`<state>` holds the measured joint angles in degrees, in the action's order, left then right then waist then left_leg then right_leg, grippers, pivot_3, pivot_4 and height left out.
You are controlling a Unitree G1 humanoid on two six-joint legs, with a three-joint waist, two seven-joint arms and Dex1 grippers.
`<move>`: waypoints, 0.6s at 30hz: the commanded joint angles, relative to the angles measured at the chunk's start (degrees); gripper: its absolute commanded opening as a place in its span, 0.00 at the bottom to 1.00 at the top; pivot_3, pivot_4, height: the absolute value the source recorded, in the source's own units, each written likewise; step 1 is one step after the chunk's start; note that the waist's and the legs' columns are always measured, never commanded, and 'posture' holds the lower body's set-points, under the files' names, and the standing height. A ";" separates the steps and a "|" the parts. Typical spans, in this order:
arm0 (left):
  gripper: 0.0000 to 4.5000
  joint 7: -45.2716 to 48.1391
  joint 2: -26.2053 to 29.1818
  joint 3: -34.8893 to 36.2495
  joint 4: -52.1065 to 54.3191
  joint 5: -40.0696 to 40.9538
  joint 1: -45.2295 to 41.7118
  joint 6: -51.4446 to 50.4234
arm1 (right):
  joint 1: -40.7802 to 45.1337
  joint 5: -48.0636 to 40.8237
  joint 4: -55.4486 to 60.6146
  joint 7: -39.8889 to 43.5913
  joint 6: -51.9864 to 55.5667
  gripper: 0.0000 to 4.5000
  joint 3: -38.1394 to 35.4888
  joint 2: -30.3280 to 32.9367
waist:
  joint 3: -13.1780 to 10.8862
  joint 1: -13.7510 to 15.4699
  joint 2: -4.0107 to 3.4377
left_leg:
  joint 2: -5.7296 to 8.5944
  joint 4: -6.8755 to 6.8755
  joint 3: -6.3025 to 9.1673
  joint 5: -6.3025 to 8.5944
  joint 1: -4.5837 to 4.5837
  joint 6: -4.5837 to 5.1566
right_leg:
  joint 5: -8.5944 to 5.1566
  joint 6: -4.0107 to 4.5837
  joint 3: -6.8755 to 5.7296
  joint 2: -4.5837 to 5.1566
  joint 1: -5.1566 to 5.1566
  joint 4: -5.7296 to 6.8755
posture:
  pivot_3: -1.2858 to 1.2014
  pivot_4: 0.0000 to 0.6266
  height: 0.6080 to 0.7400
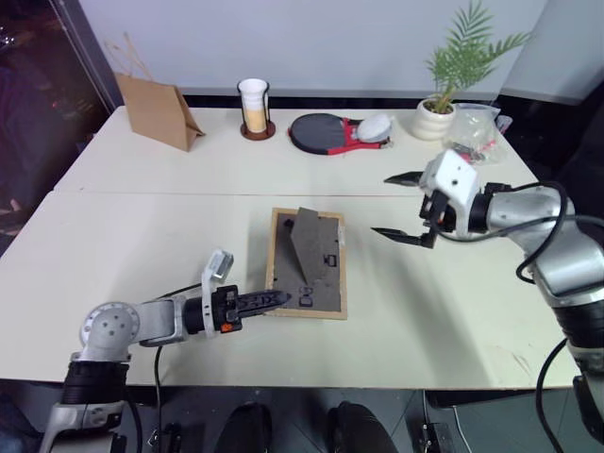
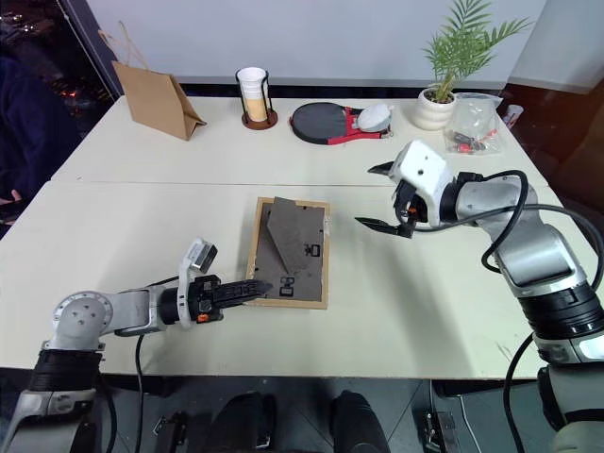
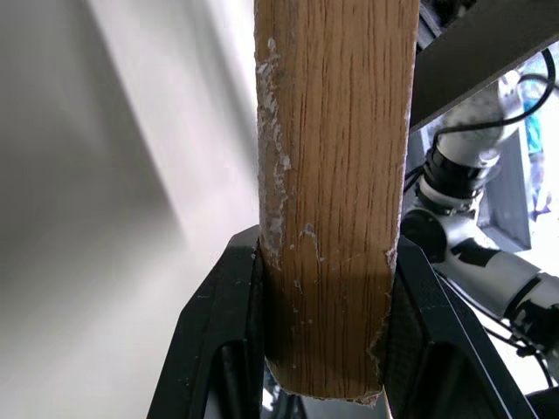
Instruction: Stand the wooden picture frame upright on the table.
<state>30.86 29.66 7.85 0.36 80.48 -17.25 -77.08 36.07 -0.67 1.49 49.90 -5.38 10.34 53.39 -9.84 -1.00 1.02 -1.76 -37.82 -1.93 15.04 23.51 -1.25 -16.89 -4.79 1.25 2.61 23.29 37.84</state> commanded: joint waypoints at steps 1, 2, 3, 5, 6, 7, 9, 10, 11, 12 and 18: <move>0.23 1.70 0.24 2.85 0.61 2.81 -1.68 -0.18 | 2.63 20.10 -7.67 -14.72 -27.98 0.99 1.79 1.25 | 0.00 -0.10 0.00 | 0.00 0.00 0.00 0.00 0.00 0.00 | 0.00 0.00 0.00 -0.01 0.00 0.00 | 0.52 0.24 1.00; 0.23 1.58 0.18 3.03 0.32 3.12 -1.96 -0.37 | 3.11 24.01 -10.16 -18.02 -33.94 0.99 2.51 1.08 | 0.00 -0.10 0.00 | -0.01 -0.01 -0.02 -0.01 -0.01 -0.01 | 0.00 0.00 0.01 -0.02 0.01 0.01 | 0.52 0.24 1.00; 0.23 1.80 0.24 3.01 0.29 2.90 -2.11 -0.47 | 3.48 28.16 -12.17 -22.55 -38.98 0.99 2.98 0.55 | 0.00 -0.05 0.00 | -0.01 -0.01 -0.06 -0.01 -0.01 -0.02 | 0.00 0.01 0.04 -0.01 0.04 0.02 | 0.52 0.24 1.00; 0.23 1.91 0.27 2.98 0.11 2.59 -2.38 -0.72 | 4.33 35.14 -15.48 -31.19 -46.11 0.99 3.53 -1.39 | 0.00 -0.02 0.00 | -0.01 -0.02 -0.08 -0.02 -0.01 -0.04 | 0.00 0.01 0.07 0.00 0.03 0.02 | 0.52 0.24 1.00; 0.23 2.06 0.36 2.88 0.03 2.21 -2.42 -0.77 | 4.95 39.00 -16.40 -35.42 -48.46 0.99 3.73 -1.97 | 0.00 -0.04 0.00 | -0.01 -0.02 -0.08 -0.03 -0.01 -0.06 | -0.01 0.01 0.08 0.00 0.03 0.02 | 0.52 0.24 1.00; 0.23 2.13 0.37 2.88 -0.23 2.07 -2.57 -0.91 | 6.08 44.16 -17.24 -40.45 -49.54 0.99 4.61 -2.78 | 0.00 -0.08 0.00 | 0.00 -0.02 -0.08 -0.06 -0.01 -0.11 | 0.00 0.01 0.09 0.02 0.03 0.04 | 0.52 0.24 1.00; 0.23 2.60 0.27 2.69 -1.00 1.37 -3.04 -0.97 | 8.35 50.66 -18.74 -47.35 -51.99 0.99 6.09 -4.52 | -0.01 -0.12 0.00 | -0.01 -0.02 -0.09 -0.23 -0.01 -0.40 | 0.00 0.01 0.13 0.03 0.08 0.09 | 0.52 0.24 1.00; 0.23 2.83 0.19 2.60 -1.25 1.15 -3.38 -1.09 | 9.61 53.70 -19.54 -50.75 -52.50 0.99 7.02 -5.29 | -0.01 -0.17 0.01 | 0.00 -0.02 -0.12 -0.31 -0.01 -0.54 | 0.00 0.01 0.16 0.02 0.12 0.15 | 0.52 0.24 1.00; 0.23 2.88 0.07 2.57 -1.41 1.14 -3.65 -1.28 | 10.81 56.48 -20.41 -53.82 -53.02 0.99 8.02 -5.88 | -0.01 -0.12 0.01 | -0.01 -0.02 -0.11 -0.33 -0.01 -0.57 | 0.00 0.01 0.16 0.00 0.13 0.17 | 0.52 0.24 1.00; 0.23 2.89 -0.06 2.59 -1.49 1.11 -3.91 -1.49 | 11.96 58.69 -21.46 -56.78 -53.44 0.99 8.89 -6.56 | -0.01 -0.10 0.01 | -0.01 -0.02 -0.11 -0.34 -0.01 -0.59 | 0.00 0.01 0.16 0.00 0.14 0.20 | 0.52 0.24 1.00; 0.23 1.82 -0.74 2.89 -0.28 2.04 -3.98 -2.40 | 19.02 68.27 -28.53 -69.59 -54.78 0.99 15.67 -9.46 | -0.01 -0.04 0.01 | 0.01 -0.04 -0.10 -0.35 -0.03 -0.61 | -0.01 0.02 0.17 0.05 0.11 0.21 | 0.52 0.24 1.00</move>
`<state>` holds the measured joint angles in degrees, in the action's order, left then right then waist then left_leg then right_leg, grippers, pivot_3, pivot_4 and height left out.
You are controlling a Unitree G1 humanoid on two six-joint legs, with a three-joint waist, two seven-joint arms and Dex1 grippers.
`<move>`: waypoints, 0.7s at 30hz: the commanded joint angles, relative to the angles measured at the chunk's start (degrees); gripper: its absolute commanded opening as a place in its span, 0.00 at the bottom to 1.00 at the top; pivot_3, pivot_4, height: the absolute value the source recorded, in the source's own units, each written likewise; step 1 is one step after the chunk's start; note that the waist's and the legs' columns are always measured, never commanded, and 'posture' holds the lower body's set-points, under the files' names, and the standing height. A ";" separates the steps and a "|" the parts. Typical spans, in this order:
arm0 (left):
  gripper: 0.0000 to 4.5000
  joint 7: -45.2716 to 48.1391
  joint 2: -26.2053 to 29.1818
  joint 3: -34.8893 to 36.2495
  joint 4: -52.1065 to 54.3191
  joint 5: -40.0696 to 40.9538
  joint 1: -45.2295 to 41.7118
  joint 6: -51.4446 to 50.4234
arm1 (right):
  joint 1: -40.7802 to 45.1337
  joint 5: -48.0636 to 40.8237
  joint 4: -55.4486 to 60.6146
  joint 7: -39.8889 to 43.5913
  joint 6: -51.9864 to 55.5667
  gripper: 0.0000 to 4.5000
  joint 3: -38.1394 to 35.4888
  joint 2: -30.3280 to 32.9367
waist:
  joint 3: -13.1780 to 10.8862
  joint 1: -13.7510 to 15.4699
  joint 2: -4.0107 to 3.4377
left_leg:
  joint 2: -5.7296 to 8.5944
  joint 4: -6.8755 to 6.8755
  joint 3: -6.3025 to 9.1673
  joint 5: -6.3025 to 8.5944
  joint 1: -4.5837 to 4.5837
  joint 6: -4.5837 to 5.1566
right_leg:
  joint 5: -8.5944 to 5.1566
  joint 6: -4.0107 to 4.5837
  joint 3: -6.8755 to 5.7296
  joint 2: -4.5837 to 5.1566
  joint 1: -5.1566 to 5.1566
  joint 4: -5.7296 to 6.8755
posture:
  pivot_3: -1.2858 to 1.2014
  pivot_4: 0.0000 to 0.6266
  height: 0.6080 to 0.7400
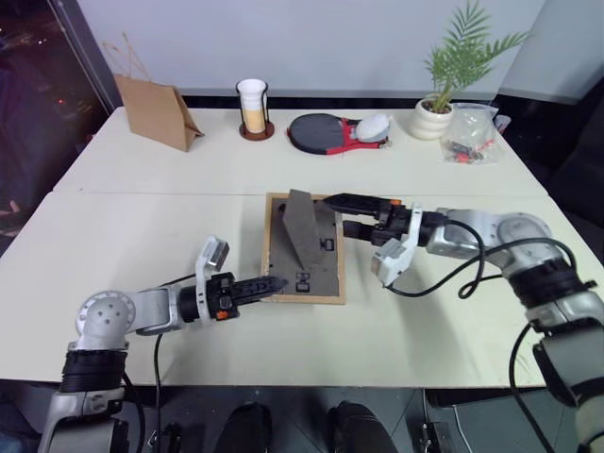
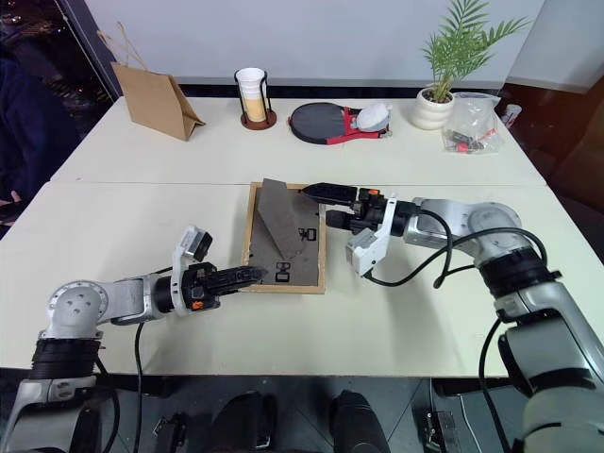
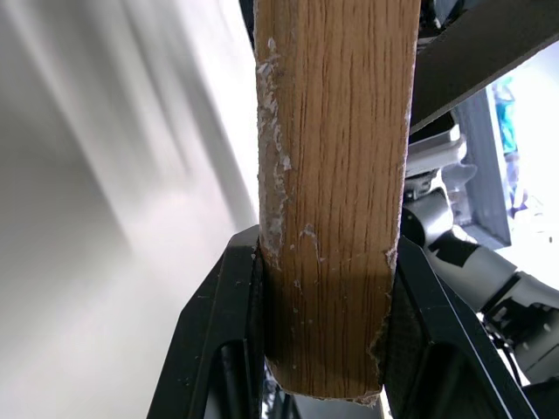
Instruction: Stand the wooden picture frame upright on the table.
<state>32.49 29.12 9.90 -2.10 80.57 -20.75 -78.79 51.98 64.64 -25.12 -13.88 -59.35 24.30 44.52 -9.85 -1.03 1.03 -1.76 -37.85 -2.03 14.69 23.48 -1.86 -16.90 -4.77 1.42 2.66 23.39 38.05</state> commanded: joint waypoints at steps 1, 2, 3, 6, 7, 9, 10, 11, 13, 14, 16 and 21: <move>0.23 -0.19 -0.33 1.01 2.56 2.37 -0.33 -0.86 | 3.82 3.75 -2.74 -7.37 -0.85 0.99 2.54 -0.85 | 0.00 0.00 0.00 | 0.00 0.00 0.00 0.00 0.00 0.00 | 0.00 -0.01 0.00 0.00 0.00 0.00 | 0.52 0.24 1.00; 0.23 -0.54 -0.47 1.15 2.88 2.69 -0.25 -1.01 | 4.58 4.62 -3.59 -8.62 -0.86 0.99 3.52 -1.04 | 0.00 0.06 0.00 | -0.01 0.01 0.00 0.00 0.00 0.00 | 0.00 -0.01 0.00 0.01 0.00 0.00 | 0.52 0.24 1.00; 0.23 -0.98 -0.65 1.27 3.19 3.01 -0.20 -1.13 | 5.23 5.28 -4.40 -9.75 -0.84 0.99 4.32 -1.22 | 0.00 0.04 0.00 | 0.00 0.01 0.01 0.00 0.00 0.00 | 0.00 -0.01 0.00 0.02 0.00 0.00 | 0.52 0.24 1.00; 0.23 -2.50 -1.04 1.69 4.25 4.59 0.26 -1.28 | 6.68 6.47 -6.44 -12.45 -0.59 0.99 6.23 -1.59 | 0.00 -0.04 0.00 | 0.00 0.01 0.01 0.00 0.00 0.00 | 0.01 -0.01 0.00 0.04 -0.01 0.00 | 0.52 0.24 1.00; 0.23 -3.01 -1.06 1.73 4.54 5.14 0.40 -1.24 | 7.04 6.78 -6.94 -13.38 -0.49 0.94 6.74 -1.58 | 0.00 -0.06 0.00 | -0.01 0.00 0.01 0.00 0.00 0.00 | 0.01 -0.02 0.00 0.04 -0.01 0.01 | 0.52 0.24 1.00; 0.23 -4.25 -1.16 1.83 5.05 6.37 0.76 -1.08 | 7.67 7.28 -7.66 -14.88 -0.54 0.80 7.74 -1.39 | 0.00 -0.07 0.00 | -0.01 0.00 0.02 0.00 0.00 0.00 | 0.01 -0.02 0.00 0.04 -0.02 0.02 | 0.52 0.24 1.00; 0.23 -4.90 -1.17 1.84 5.28 7.06 0.90 -0.97 | 7.98 7.48 -8.00 -15.58 -0.60 0.68 8.17 -1.29 | 0.00 -0.11 0.00 | -0.01 0.00 0.02 0.00 0.00 0.00 | 0.01 -0.02 0.00 0.04 -0.02 0.02 | 0.52 0.24 1.00; 0.23 -5.54 -1.15 1.82 5.53 7.78 1.06 -0.84 | 8.27 7.69 -8.30 -16.12 -0.71 0.56 8.64 -1.19 | 0.00 -0.11 0.00 | -0.01 0.00 0.02 0.00 0.00 0.00 | 0.01 -0.02 0.01 0.04 -0.01 0.03 | 0.52 0.24 1.00; 0.23 -6.84 -1.07 1.68 5.96 9.29 1.35 -0.55 | 8.69 8.11 -8.54 -17.39 -0.87 0.34 9.50 -1.00 | 0.00 -0.22 0.00 | -0.02 0.00 0.02 0.00 0.00 0.00 | 0.02 -0.02 0.00 0.03 -0.01 0.03 | 0.52 0.24 1.00; 0.23 -7.47 -0.96 1.55 6.10 10.09 1.48 -0.34 | 8.85 8.17 -8.67 -17.94 -0.89 0.26 9.88 -0.95 | 0.00 -0.18 0.00 | -0.02 0.01 0.01 0.00 0.00 0.00 | 0.02 -0.02 0.03 0.04 0.01 0.05 | 0.52 0.24 1.00; 0.23 -8.68 -0.68 1.21 6.32 11.47 1.67 0.12 | 9.02 7.85 -8.83 -18.48 -1.15 0.23 10.40 -0.98 | 0.00 -0.13 0.00 | -0.03 0.00 0.04 0.00 -0.02 0.00 | 0.02 -0.02 0.01 0.02 -0.02 0.04 | 0.52 0.24 1.00; 0.45 -9.59 0.65 1.40 6.99 12.12 2.35 0.97 | 9.50 3.65 -10.53 -16.76 -3.99 0.23 10.14 -1.58 | 0.00 -0.13 0.00 | 0.00 -0.02 0.04 0.00 -0.04 0.01 | 0.02 -0.03 0.02 0.03 -0.07 0.04 | 0.52 0.24 1.00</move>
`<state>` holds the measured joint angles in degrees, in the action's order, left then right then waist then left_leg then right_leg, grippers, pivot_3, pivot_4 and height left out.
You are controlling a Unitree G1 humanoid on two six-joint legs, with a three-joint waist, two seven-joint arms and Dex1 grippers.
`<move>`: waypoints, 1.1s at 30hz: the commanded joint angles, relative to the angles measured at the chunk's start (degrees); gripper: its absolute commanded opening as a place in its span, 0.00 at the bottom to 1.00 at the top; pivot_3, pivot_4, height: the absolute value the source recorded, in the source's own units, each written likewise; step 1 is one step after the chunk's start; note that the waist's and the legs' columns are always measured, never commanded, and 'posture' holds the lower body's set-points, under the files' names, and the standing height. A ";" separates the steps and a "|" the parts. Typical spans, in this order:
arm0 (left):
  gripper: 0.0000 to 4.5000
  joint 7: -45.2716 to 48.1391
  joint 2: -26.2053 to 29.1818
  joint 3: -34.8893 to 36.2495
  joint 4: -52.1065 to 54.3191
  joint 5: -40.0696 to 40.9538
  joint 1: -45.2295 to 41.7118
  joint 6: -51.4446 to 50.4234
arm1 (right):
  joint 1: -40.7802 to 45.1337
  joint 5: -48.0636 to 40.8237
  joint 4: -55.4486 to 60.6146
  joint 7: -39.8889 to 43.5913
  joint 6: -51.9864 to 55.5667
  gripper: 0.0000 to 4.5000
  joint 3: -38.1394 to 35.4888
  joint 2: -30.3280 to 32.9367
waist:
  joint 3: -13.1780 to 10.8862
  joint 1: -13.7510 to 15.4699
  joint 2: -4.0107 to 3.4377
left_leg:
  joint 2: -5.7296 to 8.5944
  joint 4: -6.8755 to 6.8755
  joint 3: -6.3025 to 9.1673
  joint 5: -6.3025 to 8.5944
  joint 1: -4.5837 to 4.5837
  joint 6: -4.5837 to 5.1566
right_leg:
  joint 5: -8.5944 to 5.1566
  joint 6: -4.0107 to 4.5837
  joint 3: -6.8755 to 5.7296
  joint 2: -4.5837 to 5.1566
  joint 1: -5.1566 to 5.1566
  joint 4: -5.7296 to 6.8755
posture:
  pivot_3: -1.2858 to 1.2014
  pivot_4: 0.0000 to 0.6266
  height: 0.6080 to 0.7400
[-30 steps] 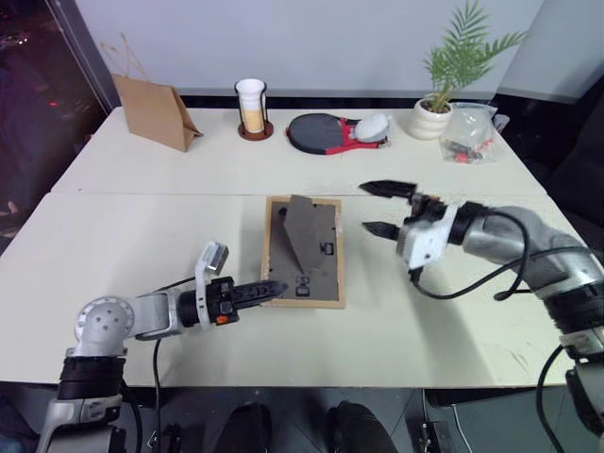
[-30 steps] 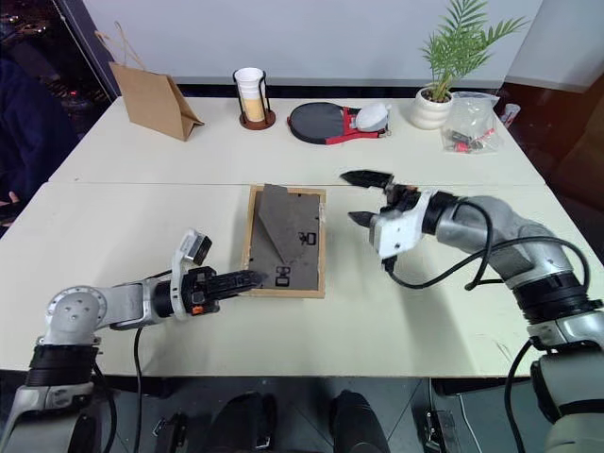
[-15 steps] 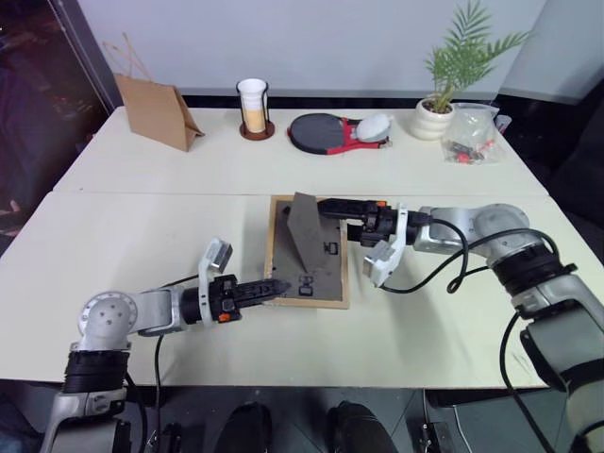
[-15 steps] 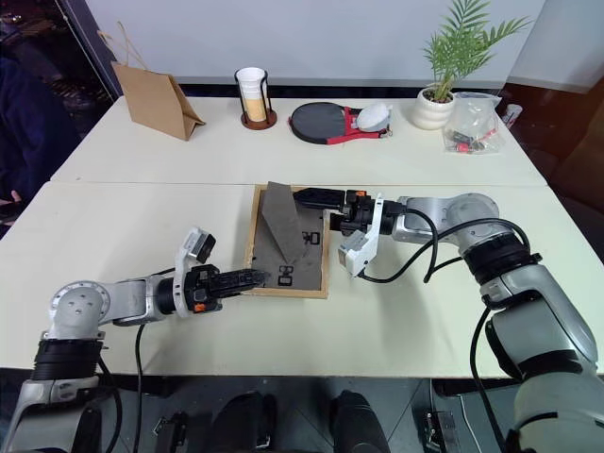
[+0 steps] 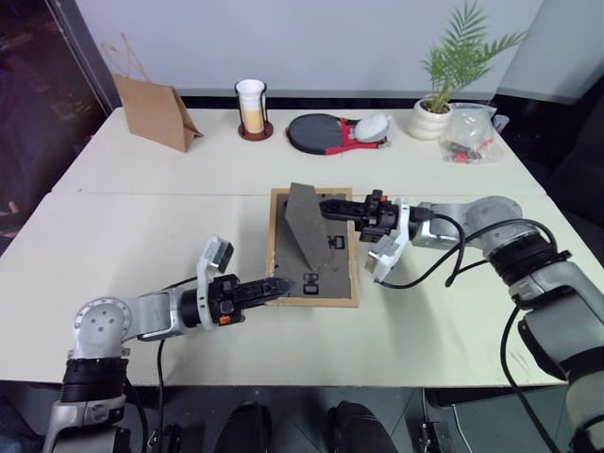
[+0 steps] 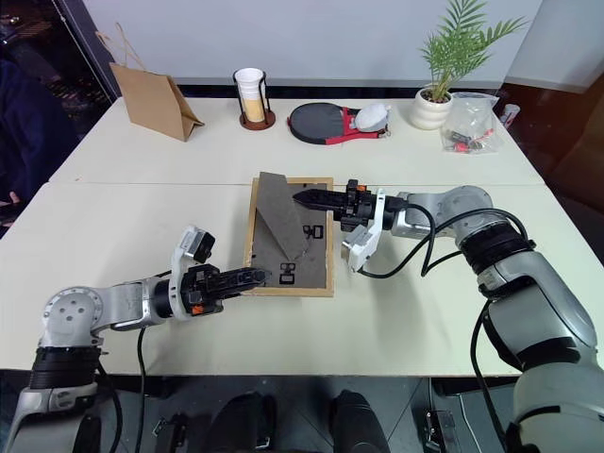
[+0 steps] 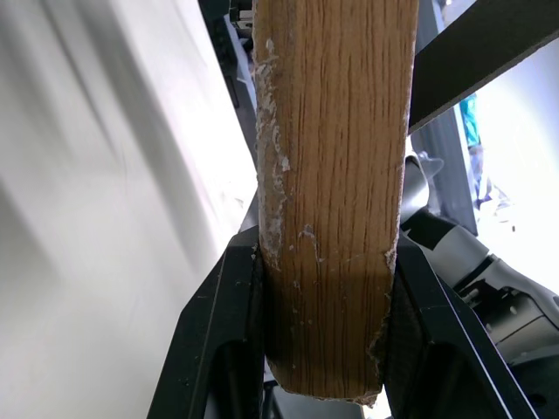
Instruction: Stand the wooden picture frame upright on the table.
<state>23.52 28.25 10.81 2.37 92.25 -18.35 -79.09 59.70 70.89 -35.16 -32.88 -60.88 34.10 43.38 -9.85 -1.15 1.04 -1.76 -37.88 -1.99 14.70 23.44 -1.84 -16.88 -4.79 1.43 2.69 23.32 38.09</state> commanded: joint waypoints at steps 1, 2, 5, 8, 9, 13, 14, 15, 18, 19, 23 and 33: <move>0.52 -0.35 1.90 0.68 2.45 0.36 0.13 1.36 | 1.91 -3.57 -1.10 3.00 -3.11 0.23 0.24 -0.56 | 0.00 -0.02 0.00 | 0.00 0.00 0.00 0.00 0.00 0.00 | 0.00 0.00 0.00 -0.01 0.00 0.00 | 0.52 0.24 1.00; 0.62 0.58 2.70 0.85 2.79 -0.25 0.43 1.37 | 2.11 -4.17 -1.61 3.68 -3.79 0.23 0.29 -0.62 | 0.00 -0.05 0.00 | -0.01 0.00 0.02 0.00 0.00 0.00 | 0.00 0.00 0.00 -0.02 0.00 0.00 | 0.52 0.24 1.00; 0.97 4.80 6.99 1.65 4.50 -3.95 2.18 1.91 | 2.60 -5.74 -3.07 5.01 -5.46 0.23 0.18 -0.82 | 0.00 -0.27 0.00 | -0.02 0.01 0.02 0.00 -0.01 0.00 | 0.00 0.00 0.00 -0.03 0.01 0.01 | 0.52 0.24 1.00; 0.99 12.82 14.11 2.51 7.94 -10.15 5.76 4.25 | 3.83 -11.58 -8.71 10.01 -8.96 0.23 -0.16 -2.14 | 0.00 -1.02 0.00 | -0.03 0.04 0.03 0.00 -0.01 0.00 | 0.00 0.00 -0.01 -0.04 0.01 0.01 | 0.52 0.24 1.00; 0.99 17.03 17.30 2.22 9.94 -13.72 7.61 6.30 | 4.41 -15.22 -12.06 13.42 -10.46 0.23 -0.20 -2.93 | -0.01 -1.35 0.02 | -0.03 0.04 0.04 0.00 -0.02 0.01 | 0.00 0.00 -0.02 -0.04 0.01 0.01 | 0.52 0.24 1.00; 0.99 30.25 27.41 1.64 14.72 -25.70 14.16 15.86 | 5.44 -40.59 -25.97 40.47 -11.76 0.23 -1.84 -8.20 | -0.03 -1.91 0.05 | -0.04 0.08 0.02 0.03 -0.12 0.06 | 0.00 0.02 -0.03 -0.04 -0.12 -0.02 | 0.52 0.24 1.00; 0.99 32.22 28.72 1.64 14.98 -27.82 14.85 17.91 | 4.11 -50.15 -25.77 51.56 -7.59 0.23 -3.28 -9.67 | -0.04 -2.02 0.05 | -0.05 0.13 0.03 0.10 -0.19 0.18 | -0.01 0.03 -0.05 -0.04 -0.21 -0.04 | 0.52 0.24 1.00; 0.99 33.57 29.36 1.59 14.98 -29.17 15.20 19.26 | 2.98 -57.42 -24.79 60.10 -4.05 0.23 -4.47 -10.59 | -0.04 -2.00 0.05 | -0.05 0.16 0.07 0.14 -0.23 0.25 | 0.00 0.03 -0.09 -0.02 -0.28 -0.04 | 0.52 0.24 1.00; 0.99 33.87 29.21 2.63 13.52 -31.35 13.68 21.41 | -2.79 -83.01 -11.27 91.67 26.59 0.23 -10.34 -13.18 | -0.06 -1.48 0.01 | -0.08 0.16 0.21 0.17 -0.26 0.30 | 0.00 0.03 -0.21 0.05 -0.38 -0.05 | 0.52 0.24 1.00; 0.99 33.44 28.67 2.96 13.03 -31.73 12.91 21.85 | -4.10 -89.33 -6.98 97.80 38.03 0.23 -12.42 -13.88 | -0.06 -1.26 0.01 | -0.09 0.17 0.22 0.19 -0.26 0.34 | 0.00 0.02 -0.25 0.11 -0.39 -0.05 | 0.52 0.24 1.00; 0.99 31.62 26.06 3.65 12.03 -31.30 11.29 21.31 | -5.44 -102.43 0.46 112.12 72.51 0.23 -17.15 -13.47 | -0.13 -1.06 -0.11 | -0.03 0.19 0.35 0.24 -0.16 0.41 | 0.00 0.03 -0.47 0.34 -0.33 -0.07 | 0.52 0.24 1.00; 0.99 30.15 24.11 2.88 12.26 -32.14 10.15 20.39 | -5.33 -97.27 -9.03 117.90 82.59 0.23 -20.59 -19.40 | -0.13 -1.48 -0.10 | 0.14 0.86 0.21 0.21 -0.03 0.34 | -0.11 0.24 -0.52 0.57 0.28 -0.08 | 0.52 0.24 1.00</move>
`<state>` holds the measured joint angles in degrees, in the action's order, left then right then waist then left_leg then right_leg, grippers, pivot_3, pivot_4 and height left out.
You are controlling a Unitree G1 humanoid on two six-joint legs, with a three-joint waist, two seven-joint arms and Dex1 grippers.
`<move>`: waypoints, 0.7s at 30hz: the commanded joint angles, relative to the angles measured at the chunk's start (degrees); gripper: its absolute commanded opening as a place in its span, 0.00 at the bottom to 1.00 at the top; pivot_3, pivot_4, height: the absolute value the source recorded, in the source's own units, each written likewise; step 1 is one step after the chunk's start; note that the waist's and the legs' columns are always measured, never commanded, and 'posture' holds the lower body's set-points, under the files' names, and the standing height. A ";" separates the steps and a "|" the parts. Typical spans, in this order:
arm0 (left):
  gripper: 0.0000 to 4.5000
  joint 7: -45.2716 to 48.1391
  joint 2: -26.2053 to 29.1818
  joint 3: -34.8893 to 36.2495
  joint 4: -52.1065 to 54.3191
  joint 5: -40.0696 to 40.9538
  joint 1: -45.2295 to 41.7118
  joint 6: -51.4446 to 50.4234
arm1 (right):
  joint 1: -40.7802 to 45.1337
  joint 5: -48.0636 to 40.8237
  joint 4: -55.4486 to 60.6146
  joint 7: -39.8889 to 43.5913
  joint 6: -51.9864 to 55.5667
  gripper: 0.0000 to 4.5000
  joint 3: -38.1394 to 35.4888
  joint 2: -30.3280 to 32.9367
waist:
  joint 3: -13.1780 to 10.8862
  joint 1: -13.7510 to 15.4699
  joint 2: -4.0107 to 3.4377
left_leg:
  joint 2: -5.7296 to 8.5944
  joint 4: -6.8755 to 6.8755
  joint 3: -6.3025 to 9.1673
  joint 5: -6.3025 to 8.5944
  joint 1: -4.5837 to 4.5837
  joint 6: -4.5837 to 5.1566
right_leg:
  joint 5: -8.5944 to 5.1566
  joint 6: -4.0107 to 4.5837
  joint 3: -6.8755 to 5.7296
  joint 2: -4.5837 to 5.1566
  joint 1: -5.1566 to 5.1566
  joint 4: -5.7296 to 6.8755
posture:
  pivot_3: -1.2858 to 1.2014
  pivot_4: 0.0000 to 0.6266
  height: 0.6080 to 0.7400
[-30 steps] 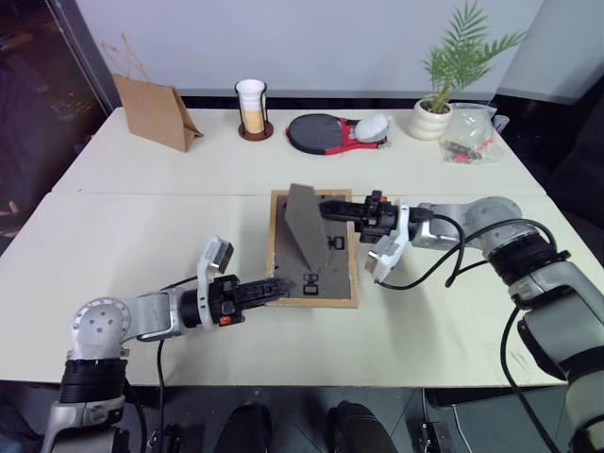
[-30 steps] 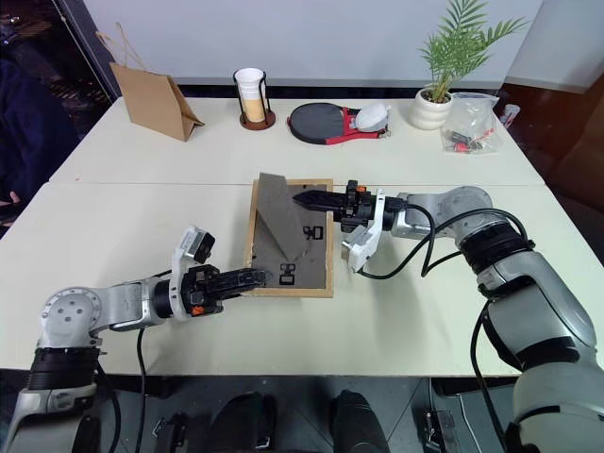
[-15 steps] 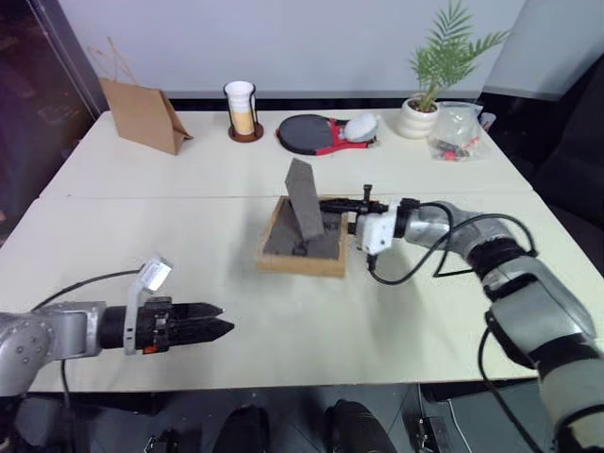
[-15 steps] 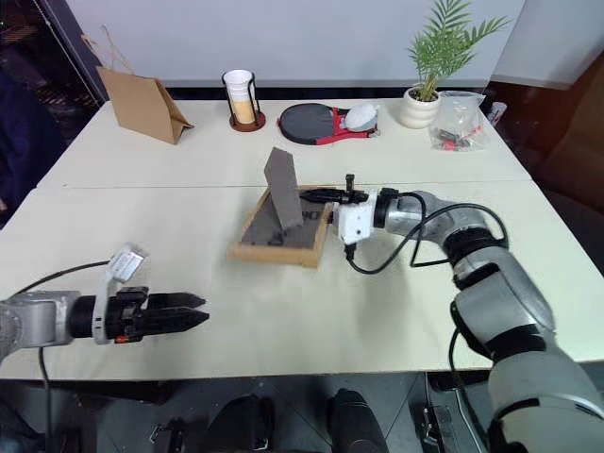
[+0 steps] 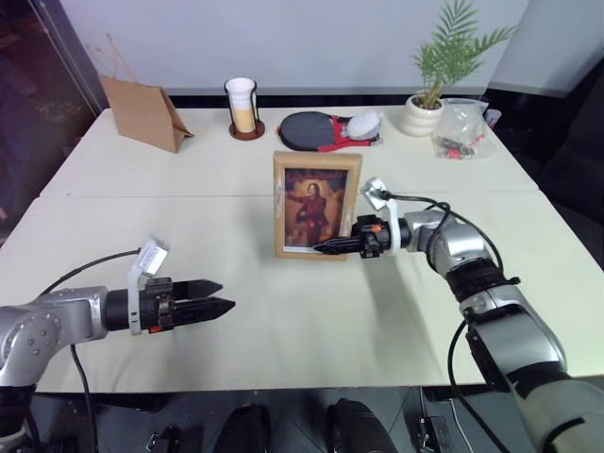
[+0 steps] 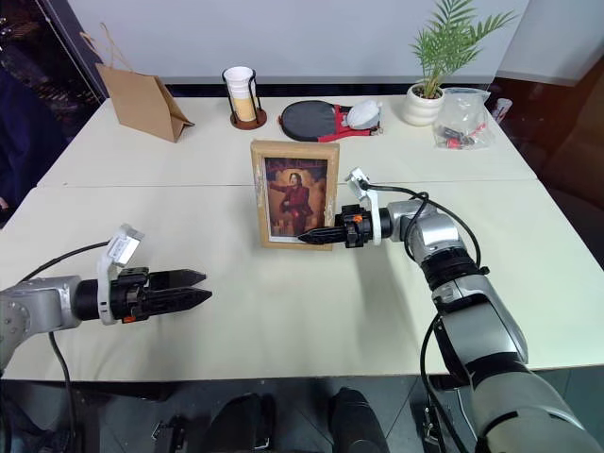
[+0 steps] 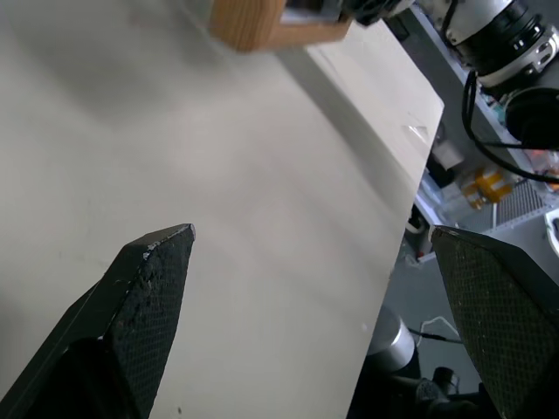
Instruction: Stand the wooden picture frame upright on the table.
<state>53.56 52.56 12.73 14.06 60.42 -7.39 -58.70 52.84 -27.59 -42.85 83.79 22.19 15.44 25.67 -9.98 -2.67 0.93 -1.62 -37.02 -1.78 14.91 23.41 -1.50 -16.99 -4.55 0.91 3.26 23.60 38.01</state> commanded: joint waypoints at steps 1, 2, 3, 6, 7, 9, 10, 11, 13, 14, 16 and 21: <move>0.99 0.00 -0.37 0.76 0.54 -0.48 -1.05 0.07 | 1.59 2.33 -2.76 1.26 -1.36 0.23 -1.93 -2.40 | 0.00 0.05 0.00 | 0.00 0.00 -0.01 0.00 0.02 0.00 | 0.00 0.00 0.00 0.00 0.02 0.00 | 0.52 0.24 1.00; 0.99 -0.33 -0.67 0.70 0.55 -0.32 -1.44 -0.17 | 1.71 3.39 -4.40 1.22 -2.12 0.23 -2.02 -3.15 | 0.00 0.07 0.00 | 0.00 0.00 -0.05 0.00 0.03 0.00 | 0.00 0.00 0.00 0.00 0.03 0.00 | 0.52 0.24 1.00; 0.99 -0.67 -0.97 0.69 0.66 -0.09 -1.77 -0.48 | 1.83 4.41 -5.88 1.22 -3.12 0.23 -2.15 -3.78 | 0.00 0.11 0.00 | 0.00 -0.01 -0.07 0.00 0.04 0.00 | 0.00 0.00 0.00 0.00 0.02 -0.01 | 0.52 0.24 1.00; 0.99 -1.14 -1.62 0.83 1.25 0.19 -1.98 -1.16 | 2.27 7.09 -9.70 1.48 -5.79 0.23 -2.71 -5.22 | 0.00 0.15 0.00 | 0.03 -0.10 -0.09 0.00 0.04 0.00 | 0.00 -0.01 0.00 0.02 -0.03 -0.01 | 0.52 0.24 1.00; 0.99 -1.23 -1.82 0.80 1.39 0.12 -1.91 -1.21 | 2.34 7.89 -10.64 1.73 -6.55 0.23 -2.84 -5.48 | 0.00 0.15 0.00 | 0.05 -0.11 -0.09 0.00 0.04 0.00 | 0.01 -0.01 0.00 0.04 -0.03 0.00 | 0.52 0.24 1.00; 0.99 -1.47 -2.22 0.83 1.65 0.18 -1.68 -1.30 | 2.26 8.98 -12.11 2.12 -7.38 0.23 -3.33 -5.91 | 0.00 0.13 0.00 | 0.06 -0.12 -0.09 0.00 0.03 0.00 | 0.01 -0.01 0.00 0.05 -0.05 0.00 | 0.52 0.24 1.00; 0.99 -1.59 -2.47 0.76 1.75 0.14 -1.62 -1.29 | 2.16 9.46 -12.83 2.28 -7.65 0.23 -3.63 -6.12 | 0.01 0.13 0.01 | 0.07 -0.12 -0.09 0.00 0.02 0.00 | 0.01 -0.02 0.00 0.05 -0.06 0.00 | 0.52 0.24 1.00; 0.99 -1.74 -2.71 0.74 1.90 0.08 -1.52 -1.28 | 1.96 9.97 -13.34 2.41 -7.90 0.35 -3.86 -6.28 | 0.01 0.13 0.01 | 0.06 -0.12 -0.09 0.00 0.01 0.00 | 0.01 -0.02 0.00 0.04 -0.06 0.01 | 0.52 0.24 1.00; 1.00 -2.18 -3.34 0.79 2.21 0.22 -1.53 -1.44 | 1.46 10.81 -13.96 2.68 -7.89 0.54 -4.32 -6.48 | 0.01 0.13 0.01 | 0.06 -0.11 -0.08 0.00 0.00 0.00 | 0.01 -0.02 0.00 0.04 -0.06 0.01 | 0.52 0.24 1.00; 1.00 -2.33 -3.55 0.85 2.37 0.34 -1.52 -1.54 | 1.23 11.06 -14.01 3.07 -7.69 0.65 -4.53 -6.45 | 0.01 0.13 0.01 | 0.06 -0.11 -0.08 0.00 0.01 0.00 | 0.01 -0.02 -0.01 0.04 -0.06 0.01 | 0.52 0.24 1.00; 1.00 -2.44 -3.78 0.82 2.59 0.34 -1.38 -1.56 | 0.54 11.57 -13.24 3.50 -7.78 0.87 -4.86 -6.08 | 0.01 0.13 0.01 | 0.06 -0.11 -0.09 0.00 0.01 0.00 | 0.01 -0.02 0.00 0.04 -0.06 0.01 | 0.52 0.24 1.00; 1.00 -2.36 -4.38 0.96 2.76 0.95 -1.86 -2.00 | -3.27 12.55 -6.37 4.73 -5.48 0.99 -5.28 -1.63 | 0.01 0.25 0.01 | 0.06 -0.11 -0.09 0.00 0.01 0.00 | 0.01 -0.02 0.00 0.03 -0.07 0.01 | 0.52 0.24 1.00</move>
<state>50.87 48.17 12.53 15.71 60.17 -8.78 -60.60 49.83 -15.32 -52.56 87.64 15.97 11.45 22.05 -9.97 -2.42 0.94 -1.55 -37.13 -1.87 14.91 23.42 -1.50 -16.98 -4.57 0.90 3.29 23.53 38.02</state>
